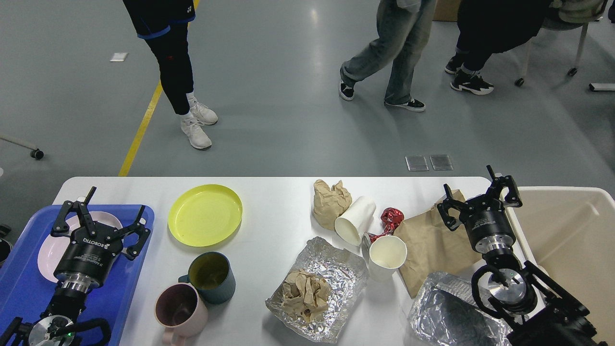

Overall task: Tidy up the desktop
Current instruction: 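Raise the left gripper up from the pink plate on the blue tray, then swing the left arm up and over toward the mugs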

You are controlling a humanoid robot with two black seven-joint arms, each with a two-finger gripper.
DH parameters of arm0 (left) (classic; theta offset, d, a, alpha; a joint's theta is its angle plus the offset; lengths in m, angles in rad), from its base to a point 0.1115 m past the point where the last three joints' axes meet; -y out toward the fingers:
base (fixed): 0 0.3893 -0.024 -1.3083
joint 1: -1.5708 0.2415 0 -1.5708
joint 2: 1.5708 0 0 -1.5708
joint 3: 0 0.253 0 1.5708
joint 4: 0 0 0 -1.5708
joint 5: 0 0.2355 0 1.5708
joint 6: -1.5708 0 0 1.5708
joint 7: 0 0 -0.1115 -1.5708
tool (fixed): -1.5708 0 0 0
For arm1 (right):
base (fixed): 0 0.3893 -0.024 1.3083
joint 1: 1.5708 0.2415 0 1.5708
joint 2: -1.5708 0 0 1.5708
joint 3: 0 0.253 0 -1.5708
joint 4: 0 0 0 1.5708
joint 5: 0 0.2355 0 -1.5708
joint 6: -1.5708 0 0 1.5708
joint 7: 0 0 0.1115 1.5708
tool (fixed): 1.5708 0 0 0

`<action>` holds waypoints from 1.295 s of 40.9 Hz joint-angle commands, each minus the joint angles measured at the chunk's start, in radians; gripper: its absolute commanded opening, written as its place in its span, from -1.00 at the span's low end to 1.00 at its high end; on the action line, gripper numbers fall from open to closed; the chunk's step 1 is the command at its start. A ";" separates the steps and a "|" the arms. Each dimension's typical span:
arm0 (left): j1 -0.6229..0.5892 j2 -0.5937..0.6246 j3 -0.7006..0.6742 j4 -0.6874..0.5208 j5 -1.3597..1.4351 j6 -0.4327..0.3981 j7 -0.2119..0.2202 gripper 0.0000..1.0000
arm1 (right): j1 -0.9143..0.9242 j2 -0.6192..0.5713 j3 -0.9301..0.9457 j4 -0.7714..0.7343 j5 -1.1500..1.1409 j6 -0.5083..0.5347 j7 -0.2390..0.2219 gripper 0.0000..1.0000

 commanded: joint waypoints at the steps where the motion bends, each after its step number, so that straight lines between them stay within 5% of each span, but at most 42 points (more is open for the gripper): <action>1: 0.001 0.001 -0.001 0.002 0.000 -0.002 -0.002 0.94 | 0.000 0.000 0.000 0.000 0.000 0.000 0.000 1.00; 18: -0.004 0.033 -0.001 0.044 0.001 -0.006 0.001 0.94 | 0.000 0.000 0.000 0.000 0.000 0.000 0.000 1.00; 26: -0.020 0.165 0.075 0.051 0.009 0.027 0.001 0.94 | 0.000 0.000 0.000 0.000 0.000 0.000 0.000 1.00; 33: -0.129 0.407 0.321 0.055 0.000 0.033 -0.012 0.94 | -0.002 0.000 0.000 0.000 0.000 0.000 0.000 1.00; 38: -0.382 0.602 0.665 0.058 -0.003 0.034 -0.012 0.94 | -0.002 0.000 0.000 0.000 0.000 0.000 0.000 1.00; 51: -0.873 0.695 1.239 0.053 0.001 0.013 0.000 0.94 | -0.002 0.000 0.000 0.000 0.000 0.000 0.000 1.00; 53: -1.014 0.707 1.413 0.051 0.001 -0.007 -0.002 0.94 | 0.000 0.000 0.000 0.000 0.000 0.000 0.000 1.00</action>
